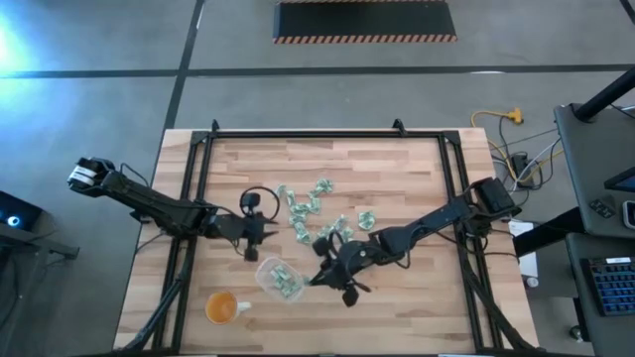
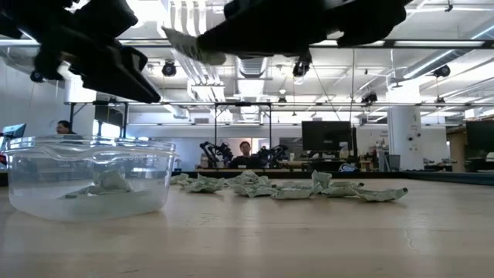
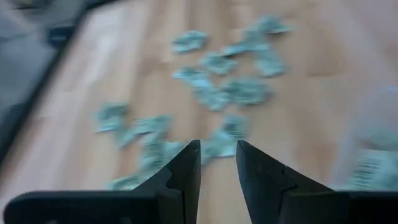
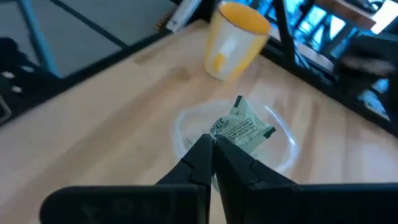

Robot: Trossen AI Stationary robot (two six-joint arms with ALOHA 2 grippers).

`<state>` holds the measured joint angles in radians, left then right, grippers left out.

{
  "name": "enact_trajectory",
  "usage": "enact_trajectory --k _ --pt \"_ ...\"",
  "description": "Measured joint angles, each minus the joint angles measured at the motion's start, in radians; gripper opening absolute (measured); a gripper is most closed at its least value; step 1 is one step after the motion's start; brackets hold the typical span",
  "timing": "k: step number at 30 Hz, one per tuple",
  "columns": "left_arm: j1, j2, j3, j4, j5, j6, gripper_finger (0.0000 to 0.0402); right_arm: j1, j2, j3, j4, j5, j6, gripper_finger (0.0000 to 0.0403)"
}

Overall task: Pick and place Stevia / Truvia into bins
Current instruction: Put the stevia packet into the transparent container

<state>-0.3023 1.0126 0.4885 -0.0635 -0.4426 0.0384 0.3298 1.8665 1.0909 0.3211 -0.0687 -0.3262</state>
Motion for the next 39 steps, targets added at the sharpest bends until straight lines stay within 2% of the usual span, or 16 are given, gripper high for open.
enact_trajectory --k 4,8,12,17,22,26,30,36,39 --pt "0.0 0.0 0.0 0.002 -0.151 0.002 0.0086 0.0 0.001 -0.009 0.063 -0.02 -0.005 0.0009" --pt "0.002 0.0 0.0 0.003 -0.248 0.002 0.0086 0.0 0.011 -0.013 0.113 -0.03 0.001 0.0009" --pt "0.002 0.006 -0.002 0.007 -0.269 0.002 0.0086 0.0 0.089 0.001 0.215 -0.045 0.008 0.0009" --pt "0.007 0.015 -0.004 0.007 -0.27 0.001 0.0086 -0.018 0.212 0.103 0.196 -0.038 0.044 0.0009" --pt "0.017 0.046 -0.005 0.008 -0.271 0.008 0.0086 -0.035 0.271 0.229 0.018 -0.041 0.077 0.0009" --pt "0.023 0.08 -0.005 0.014 -0.27 0.025 0.0086 -0.04 0.298 0.288 -0.068 -0.087 0.11 0.0013" --pt "0.033 0.104 -0.003 0.018 -0.271 0.026 0.0086 -0.041 0.301 0.286 -0.08 -0.094 0.109 0.0039" --pt "0.043 0.129 -0.001 0.035 -0.269 0.028 0.0086 -0.042 0.293 0.284 -0.091 -0.097 0.115 0.0106" --pt "0.052 0.145 -0.001 0.041 -0.24 0.029 0.0086 -0.043 0.266 0.286 -0.18 -0.09 0.099 0.0134"
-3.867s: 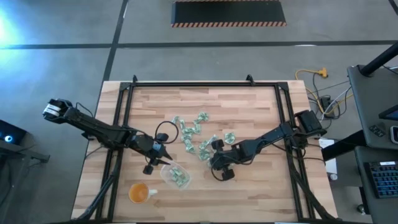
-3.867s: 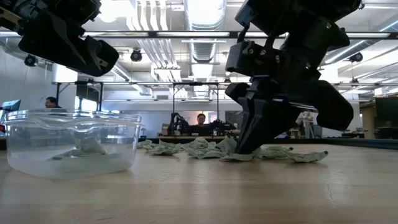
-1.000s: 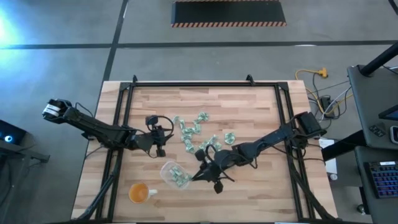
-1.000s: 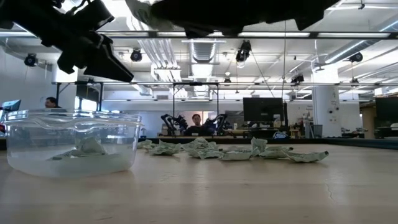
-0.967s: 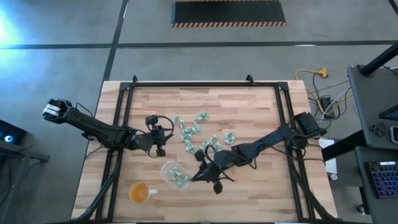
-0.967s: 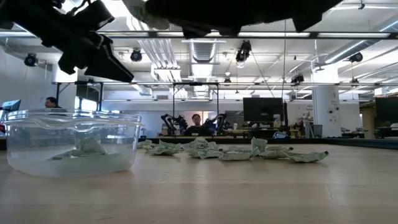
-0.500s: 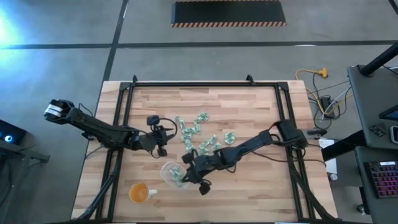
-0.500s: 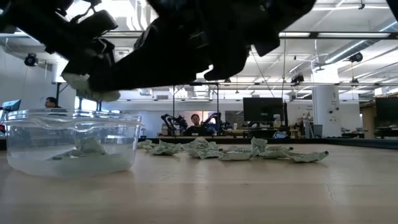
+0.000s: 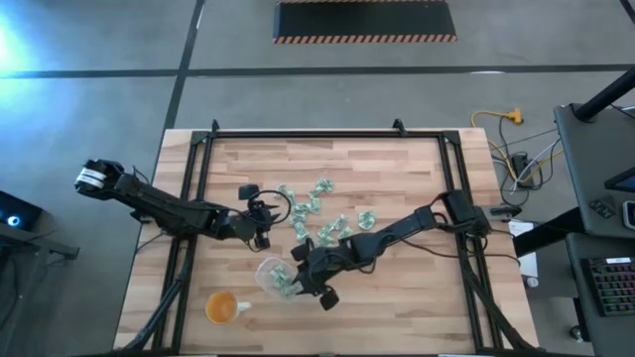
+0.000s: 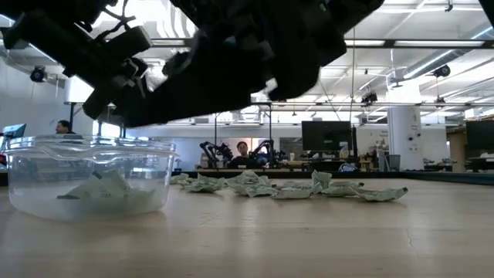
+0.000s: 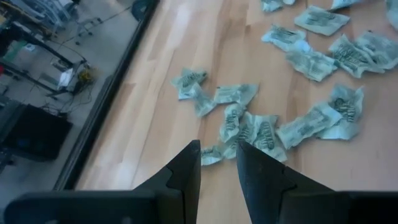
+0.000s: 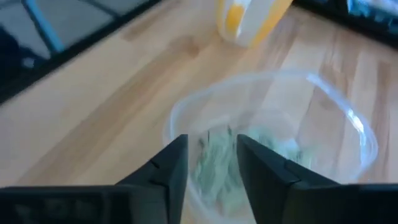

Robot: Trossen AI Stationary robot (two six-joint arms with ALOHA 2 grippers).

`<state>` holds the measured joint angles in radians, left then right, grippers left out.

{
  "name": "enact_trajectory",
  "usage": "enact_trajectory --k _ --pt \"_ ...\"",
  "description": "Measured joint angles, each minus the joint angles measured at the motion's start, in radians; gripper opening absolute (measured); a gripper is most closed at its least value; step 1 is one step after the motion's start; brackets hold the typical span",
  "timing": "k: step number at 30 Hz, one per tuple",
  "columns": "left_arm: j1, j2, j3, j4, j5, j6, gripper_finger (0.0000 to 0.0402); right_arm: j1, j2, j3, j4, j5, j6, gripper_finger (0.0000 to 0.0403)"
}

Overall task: Pick and place Stevia / Truvia into bins
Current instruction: Put the stevia packet into the transparent container

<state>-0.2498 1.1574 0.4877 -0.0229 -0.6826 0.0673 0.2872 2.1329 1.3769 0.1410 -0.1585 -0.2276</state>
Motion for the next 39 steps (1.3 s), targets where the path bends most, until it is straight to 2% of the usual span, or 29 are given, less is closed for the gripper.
enact_trajectory --k 4,8,11,14,20,25,27,32,39 --pt "0.044 0.03 0.009 0.001 0.143 0.001 0.0086 0.001 -0.09 -0.002 -0.22 0.0 0.006 0.0151" --pt "0.1 0.084 0.03 0.0 0.204 0.015 0.0086 0.009 -0.181 -0.023 -0.446 0.002 0.07 0.015" --pt "0.142 0.136 0.048 0.026 0.26 0.051 0.0086 0.025 -0.251 -0.083 -0.489 0.015 0.112 0.0144" --pt "0.182 0.195 0.083 0.043 0.32 0.079 0.0086 0.042 -0.323 -0.156 -0.488 0.056 0.141 0.0137" --pt "0.234 0.325 0.175 0.041 0.336 0.108 0.0086 0.049 -0.473 -0.329 -0.484 0.19 0.242 0.0124" --pt "0.252 0.418 0.237 0.016 0.397 0.124 0.0086 0.049 -0.59 -0.476 -0.415 0.216 0.304 0.0115" --pt "0.254 0.447 0.259 -0.047 0.401 0.122 0.0086 0.049 -0.631 -0.523 -0.373 0.216 0.309 0.0112" --pt "0.257 0.485 0.285 -0.087 0.402 0.096 0.0086 0.049 -0.716 -0.591 -0.301 0.215 0.322 0.0106" --pt "0.258 0.476 0.279 -0.103 0.459 0.086 0.0086 0.054 -0.738 -0.6 -0.264 0.214 0.318 0.0106"
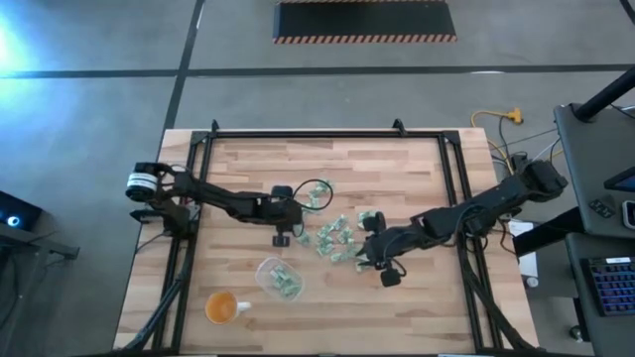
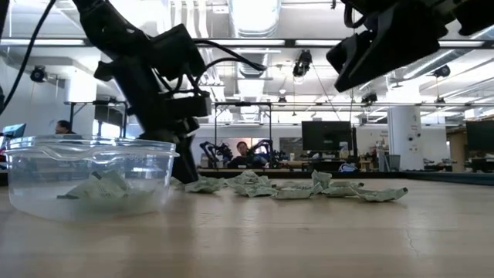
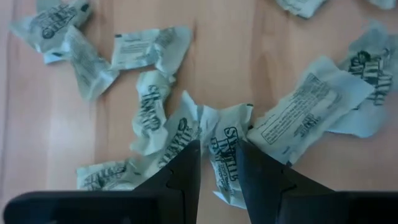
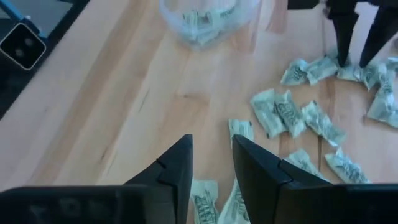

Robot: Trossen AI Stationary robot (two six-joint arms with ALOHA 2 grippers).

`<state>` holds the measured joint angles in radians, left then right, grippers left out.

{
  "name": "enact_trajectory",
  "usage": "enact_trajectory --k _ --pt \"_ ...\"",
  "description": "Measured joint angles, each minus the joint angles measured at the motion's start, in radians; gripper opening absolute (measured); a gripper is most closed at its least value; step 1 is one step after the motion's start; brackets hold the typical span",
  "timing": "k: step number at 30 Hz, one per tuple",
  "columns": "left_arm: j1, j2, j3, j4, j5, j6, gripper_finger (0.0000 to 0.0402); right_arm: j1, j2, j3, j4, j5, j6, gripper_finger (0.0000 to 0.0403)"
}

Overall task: Pick and place Stevia / Truvia into bins
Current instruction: Put the stevia packet into the transparent container

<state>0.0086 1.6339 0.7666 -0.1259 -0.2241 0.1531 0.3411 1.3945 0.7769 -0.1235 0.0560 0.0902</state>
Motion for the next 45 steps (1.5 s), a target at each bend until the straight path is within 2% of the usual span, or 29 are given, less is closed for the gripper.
enact_trajectory --k 4,10,17,24,28,35,39,45 --pt "0.003 -0.001 0.001 -0.022 0.039 -0.017 0.0077 -0.001 0.01 0.0 0.004 0.0 -0.001 0.0107" --pt "0.003 -0.002 0.004 -0.04 0.05 -0.007 0.0009 -0.001 0.014 -0.001 0.0 0.0 -0.007 0.0104" --pt "0.003 -0.041 0.005 -0.05 0.036 0.011 0.0002 -0.001 0.015 -0.001 0.003 0.0 -0.017 0.0094" --pt "-0.027 -0.172 0.004 -0.05 0.035 -0.037 0.0001 -0.001 0.015 -0.001 0.002 0.0 -0.019 0.0085" --pt "-0.08 -0.253 -0.003 -0.087 0.062 -0.055 0.0 -0.001 0.015 -0.001 0.003 0.0 -0.019 0.0081" --pt "-0.233 -0.368 -0.025 -0.124 0.239 -0.124 0.0 -0.001 0.016 -0.006 0.004 0.0 -0.014 0.0083" --pt "-0.34 -0.384 -0.049 -0.104 0.306 -0.142 0.0 -0.001 0.016 -0.009 0.004 0.0 -0.006 0.0078" --pt "-0.416 -0.343 -0.065 -0.066 0.308 -0.163 0.0 -0.001 0.016 -0.013 0.003 0.0 0.005 0.0075"
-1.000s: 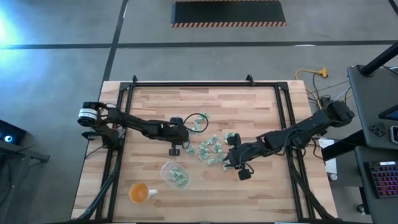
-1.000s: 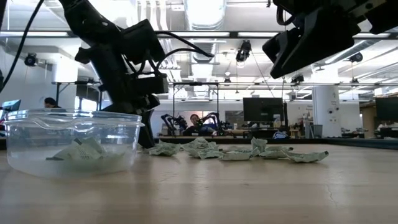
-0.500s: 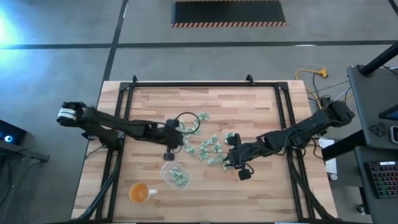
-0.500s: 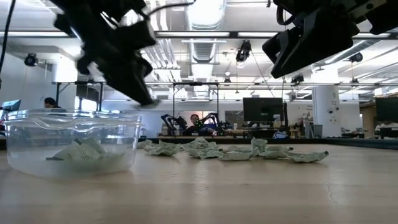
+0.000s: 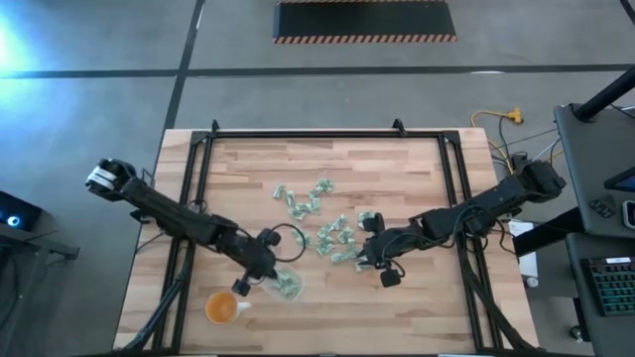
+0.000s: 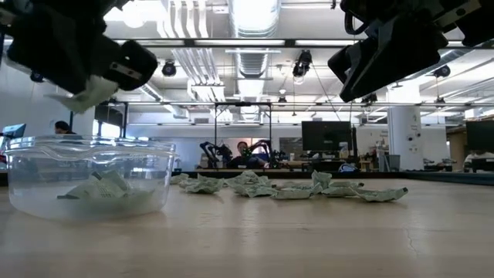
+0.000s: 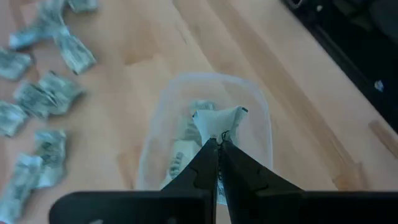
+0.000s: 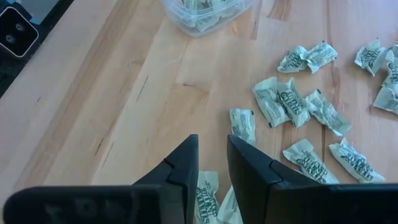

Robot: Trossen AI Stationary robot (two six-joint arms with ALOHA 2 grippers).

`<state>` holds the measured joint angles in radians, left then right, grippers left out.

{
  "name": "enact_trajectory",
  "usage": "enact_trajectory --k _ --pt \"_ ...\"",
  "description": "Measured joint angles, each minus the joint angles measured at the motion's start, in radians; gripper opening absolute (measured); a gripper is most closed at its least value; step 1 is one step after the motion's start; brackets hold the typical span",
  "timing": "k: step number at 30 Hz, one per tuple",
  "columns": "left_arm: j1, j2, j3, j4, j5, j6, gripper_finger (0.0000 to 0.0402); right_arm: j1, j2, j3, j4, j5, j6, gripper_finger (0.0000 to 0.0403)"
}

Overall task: Pick and place Stevia / Truvia into bins
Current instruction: Put the stevia packet into the transparent container

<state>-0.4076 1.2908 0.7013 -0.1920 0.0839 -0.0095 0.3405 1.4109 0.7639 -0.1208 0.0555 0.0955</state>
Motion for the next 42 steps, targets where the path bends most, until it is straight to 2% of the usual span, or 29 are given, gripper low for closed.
enact_trajectory --k 7,14,24,29,42 --pt "0.014 0.059 0.003 0.002 -0.088 -0.011 0.0 0.0 0.0 -0.001 0.005 -0.001 0.008 0.0083" --pt "0.017 0.065 0.003 0.005 -0.101 -0.01 0.0004 0.0 0.0 -0.047 0.005 -0.004 0.054 0.0092" --pt "0.018 0.064 0.003 0.027 -0.12 -0.011 0.0084 0.0 0.0 -0.098 0.049 -0.004 0.089 0.0121" --pt "0.017 0.048 0.006 0.027 -0.12 -0.012 0.01 0.0 0.007 -0.118 0.053 -0.004 0.095 0.0132" --pt "0.016 -0.029 0.01 0.02 -0.118 -0.052 0.0101 0.0 0.204 -0.101 0.049 -0.01 0.137 0.0126"
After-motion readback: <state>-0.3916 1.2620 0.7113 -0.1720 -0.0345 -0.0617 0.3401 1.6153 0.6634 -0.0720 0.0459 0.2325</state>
